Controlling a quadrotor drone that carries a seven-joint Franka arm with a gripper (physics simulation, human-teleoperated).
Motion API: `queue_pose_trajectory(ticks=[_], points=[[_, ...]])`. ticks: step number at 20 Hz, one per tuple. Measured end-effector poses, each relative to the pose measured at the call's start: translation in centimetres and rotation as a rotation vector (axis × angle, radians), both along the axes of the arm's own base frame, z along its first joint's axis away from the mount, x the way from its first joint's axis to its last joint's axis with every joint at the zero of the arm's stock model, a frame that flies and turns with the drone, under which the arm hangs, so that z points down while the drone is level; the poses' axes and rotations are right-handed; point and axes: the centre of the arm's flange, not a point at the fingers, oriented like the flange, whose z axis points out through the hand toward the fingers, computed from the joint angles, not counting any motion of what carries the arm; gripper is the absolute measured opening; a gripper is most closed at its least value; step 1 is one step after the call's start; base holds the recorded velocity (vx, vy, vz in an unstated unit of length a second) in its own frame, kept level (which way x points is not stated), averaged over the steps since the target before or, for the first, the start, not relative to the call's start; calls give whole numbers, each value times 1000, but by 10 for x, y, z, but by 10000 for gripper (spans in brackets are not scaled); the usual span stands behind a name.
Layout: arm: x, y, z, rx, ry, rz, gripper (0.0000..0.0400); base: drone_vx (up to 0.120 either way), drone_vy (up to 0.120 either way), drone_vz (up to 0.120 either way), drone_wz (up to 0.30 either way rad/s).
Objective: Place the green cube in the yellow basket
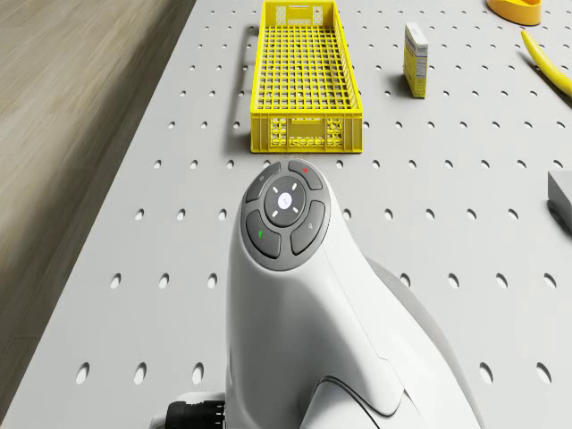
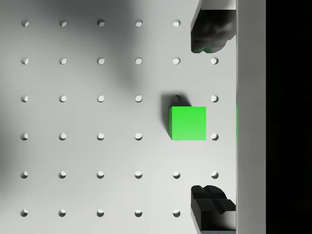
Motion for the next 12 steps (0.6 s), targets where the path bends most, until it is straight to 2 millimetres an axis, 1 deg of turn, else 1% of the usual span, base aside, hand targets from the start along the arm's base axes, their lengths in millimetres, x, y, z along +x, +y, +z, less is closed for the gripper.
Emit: queue_pose_trajectory(ticks=[4,7,10,12], points=[[0,0,0,-1,0,0,400,0,0,-120,0],[0,0,0,-1,0,0,400,107,0,-120,0],[0,0,0,-1,0,0,400,0,0,-120,0],[0,0,2,-1,0,0,400,0,0,0,0]])
